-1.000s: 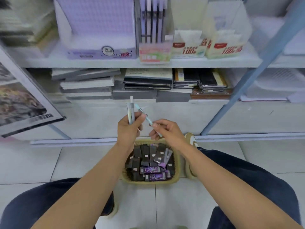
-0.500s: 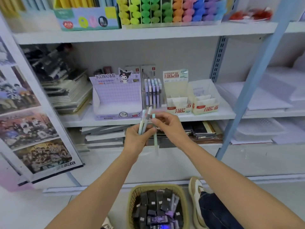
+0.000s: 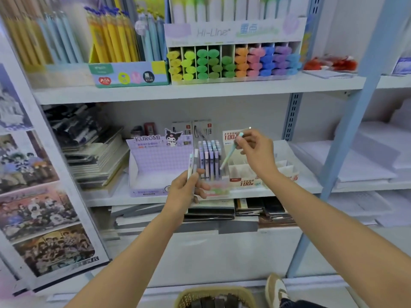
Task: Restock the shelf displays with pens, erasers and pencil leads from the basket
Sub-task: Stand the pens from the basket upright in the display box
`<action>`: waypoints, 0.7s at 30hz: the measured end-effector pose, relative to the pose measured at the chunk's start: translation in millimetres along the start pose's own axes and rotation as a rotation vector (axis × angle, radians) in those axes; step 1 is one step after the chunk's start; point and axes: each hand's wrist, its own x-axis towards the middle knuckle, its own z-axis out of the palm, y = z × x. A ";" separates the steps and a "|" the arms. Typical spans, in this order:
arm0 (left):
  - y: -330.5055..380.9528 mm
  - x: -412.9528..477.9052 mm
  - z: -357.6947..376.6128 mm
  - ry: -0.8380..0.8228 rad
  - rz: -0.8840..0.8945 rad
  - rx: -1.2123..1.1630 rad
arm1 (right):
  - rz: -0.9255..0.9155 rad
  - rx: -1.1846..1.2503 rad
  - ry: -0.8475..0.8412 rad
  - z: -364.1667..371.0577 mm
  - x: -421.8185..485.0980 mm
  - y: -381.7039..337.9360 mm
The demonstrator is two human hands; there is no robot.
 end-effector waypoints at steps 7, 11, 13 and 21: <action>-7.0 12.6 -7.7 -0.043 -0.011 0.006 | -0.032 -0.257 -0.103 20.4 -1.0 27.1; -12.2 17.7 -13.5 -0.066 -0.029 -0.007 | -0.068 -0.307 -0.171 19.7 4.6 27.3; -13.1 19.3 -15.4 -0.078 -0.035 -0.007 | -0.078 -0.326 -0.210 18.8 7.3 25.9; -10.0 19.2 -17.6 -0.135 -0.064 -0.057 | -0.118 -0.380 -0.174 33.8 7.2 27.3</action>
